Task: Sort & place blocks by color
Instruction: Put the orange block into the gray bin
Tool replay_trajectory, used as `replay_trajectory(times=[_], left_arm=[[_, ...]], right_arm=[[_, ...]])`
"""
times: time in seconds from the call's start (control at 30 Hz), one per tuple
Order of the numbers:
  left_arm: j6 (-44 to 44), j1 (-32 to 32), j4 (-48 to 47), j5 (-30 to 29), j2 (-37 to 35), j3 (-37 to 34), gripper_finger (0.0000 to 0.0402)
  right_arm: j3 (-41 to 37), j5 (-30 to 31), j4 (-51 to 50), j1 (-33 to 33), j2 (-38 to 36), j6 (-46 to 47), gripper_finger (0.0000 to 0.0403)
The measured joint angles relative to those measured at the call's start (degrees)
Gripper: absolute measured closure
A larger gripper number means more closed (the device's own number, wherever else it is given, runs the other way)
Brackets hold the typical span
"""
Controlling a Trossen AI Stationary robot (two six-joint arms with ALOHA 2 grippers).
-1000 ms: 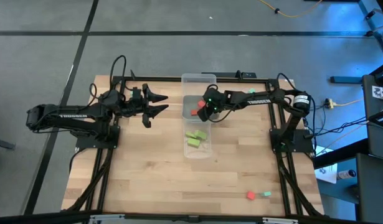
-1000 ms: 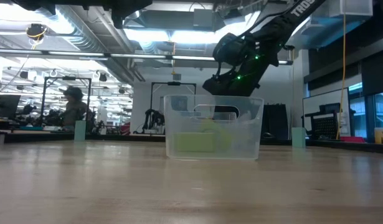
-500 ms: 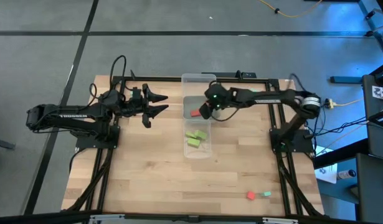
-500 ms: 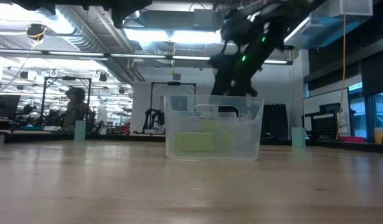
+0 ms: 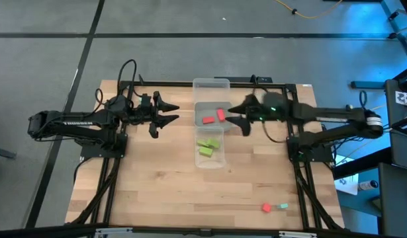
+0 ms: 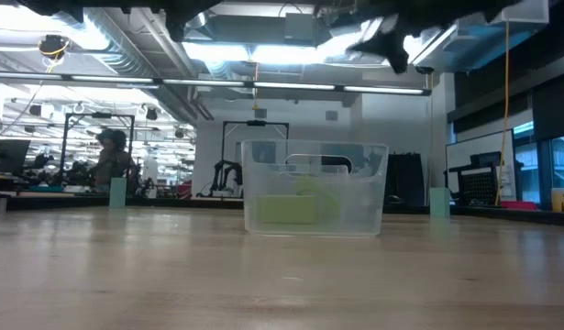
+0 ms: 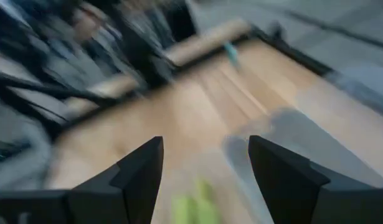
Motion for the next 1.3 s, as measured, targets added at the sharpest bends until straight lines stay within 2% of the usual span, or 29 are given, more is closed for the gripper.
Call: replay_trajectory(times=[0.17, 0.27, 0.83, 0.93, 1.0, 1.07, 1.2, 1.3], left_arm=[[-0.21, 0.0, -0.01, -0.43, 0.0, 0.0, 0.0221], [-0.21, 0.01, 0.0, -0.57, 0.0, 0.0, 0.0221], [-0.23, 0.0, 0.04, -1.62, 0.0, 0.0, 0.0221], [-0.23, 0.02, 0.04, -1.62, 0.0, 0.0, 0.0221], [-0.23, 0.02, 0.04, -1.63, 0.0, 0.0, 0.0221], [-0.23, 0.02, 0.04, -1.64, 0.01, 0.0, 0.0221], [-0.23, 0.02, 0.04, -1.64, 0.0, 0.0, 0.0221], [-0.23, 0.02, 0.04, -1.63, 0.02, 0.0, 0.0221]], right_arm=[[-9.51, -0.54, 24.92, 3.84, -5.8, 2.13, 0.0163], [-12.16, -0.13, 32.74, 4.8, -6.32, -0.58, 0.0163], [-11.68, -0.04, 32.79, 5.0, -6.06, -1.79, 0.0163], [-11.66, -0.04, 32.64, 5.0, -6.06, 0.24, 0.0163], [-11.58, -0.08, 30.94, 5.0, -6.09, 5.56, 0.0163], [-10.64, -2.47, 24.83, 5.12, -6.1, 11.92, 0.0163], [-3.27, -10.47, -0.62, 9.87, -4.62, 22.7, 0.0163], [3.65, -12.46, -17.53, 17.18, -1.04, 26.89, 0.0163]])
